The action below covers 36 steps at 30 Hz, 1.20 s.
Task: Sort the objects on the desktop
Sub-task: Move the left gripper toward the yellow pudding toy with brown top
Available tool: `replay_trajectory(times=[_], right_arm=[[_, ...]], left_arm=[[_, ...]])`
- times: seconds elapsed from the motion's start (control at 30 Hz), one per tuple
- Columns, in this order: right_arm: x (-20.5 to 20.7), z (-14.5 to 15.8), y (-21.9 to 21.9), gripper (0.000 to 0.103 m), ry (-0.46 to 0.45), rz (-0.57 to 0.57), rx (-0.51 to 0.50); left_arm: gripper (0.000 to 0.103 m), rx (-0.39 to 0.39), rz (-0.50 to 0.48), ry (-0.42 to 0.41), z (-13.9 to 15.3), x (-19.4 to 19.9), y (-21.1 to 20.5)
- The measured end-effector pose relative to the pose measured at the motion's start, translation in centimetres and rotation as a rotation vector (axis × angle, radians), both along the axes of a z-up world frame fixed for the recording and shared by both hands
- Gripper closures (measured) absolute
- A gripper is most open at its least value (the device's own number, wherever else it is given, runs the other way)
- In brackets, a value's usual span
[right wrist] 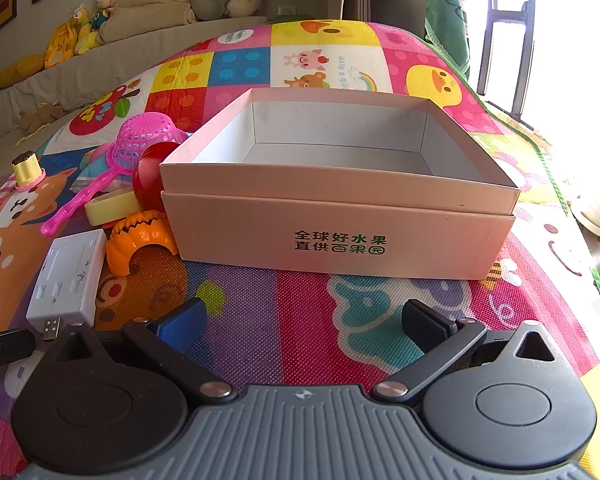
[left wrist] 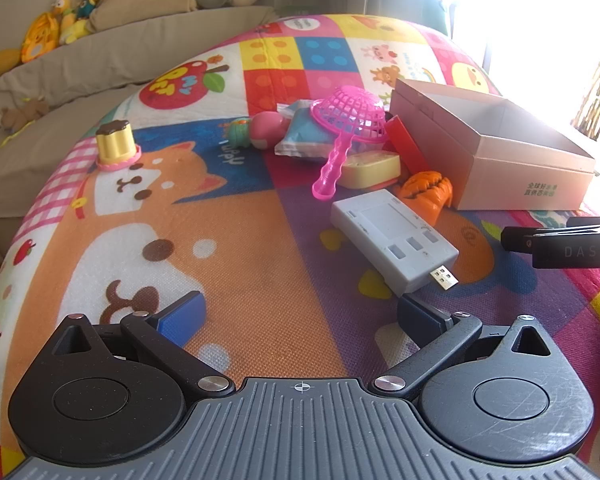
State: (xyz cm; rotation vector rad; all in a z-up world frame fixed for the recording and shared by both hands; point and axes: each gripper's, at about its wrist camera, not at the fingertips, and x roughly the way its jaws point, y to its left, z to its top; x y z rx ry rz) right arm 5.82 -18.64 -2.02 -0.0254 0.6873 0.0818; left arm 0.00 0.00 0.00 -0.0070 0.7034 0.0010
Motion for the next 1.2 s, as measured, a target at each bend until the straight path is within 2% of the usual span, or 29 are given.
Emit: replay_trajectory(times=[0.4,0.53,0.67,0.73,0.8,0.87,1.0,1.07,1.1,1.13,1.17,1.2], right_arm=[[-0.6,0.4,0.1,0.000,0.029,-0.010,0.008],[-3.3,0.6,0.1,0.000,0.049,-0.023,0.003],[-4.0,0.7,0.1,0.000,0.068,-0.016,0.000],[-3.9,0.8,0.2,0.000,0.081,-0.022,0.001],[-3.8,0.8,0.4,0.000,0.085,-0.024,-0.006],[-3.9,0.8,0.4,0.000,0.082,-0.021,-0.003],[-4.1,0.8,0.3,0.000,0.069,-0.021,0.002],[-4.1,0.8,0.3,0.000,0.063,-0.023,0.003],[-4.2,0.8,0.2,0.000,0.061,-0.025,0.006],[-4.3,0.9,0.2,0.000,0.057,-0.024,0.008],[-4.4,0.9,0.2,0.000,0.051,-0.023,0.011],[-4.6,1.0,0.1,0.000,0.038,-0.025,0.013]], left_arm=[[0.000,0.004,0.000,0.019,-0.5,0.7,0.0],[0.000,0.004,-0.002,0.066,0.1,0.8,0.1],[0.000,0.008,-0.059,0.118,0.7,1.3,0.6],[0.000,-0.027,-0.072,0.096,0.9,0.9,1.2],[0.000,-0.085,-0.088,0.030,1.5,0.1,2.3],[0.000,-0.081,-0.022,-0.063,2.7,0.1,3.9],[0.000,0.046,0.184,-0.187,4.5,3.2,7.9],[0.002,0.073,0.268,-0.202,4.7,5.8,10.6],[0.006,0.087,0.304,-0.199,4.6,7.1,11.8],[0.025,0.097,0.330,-0.184,4.4,8.5,12.9],[0.032,0.094,0.355,-0.159,4.1,10.0,14.1],[0.023,0.072,0.365,-0.130,3.7,11.4,15.1]])
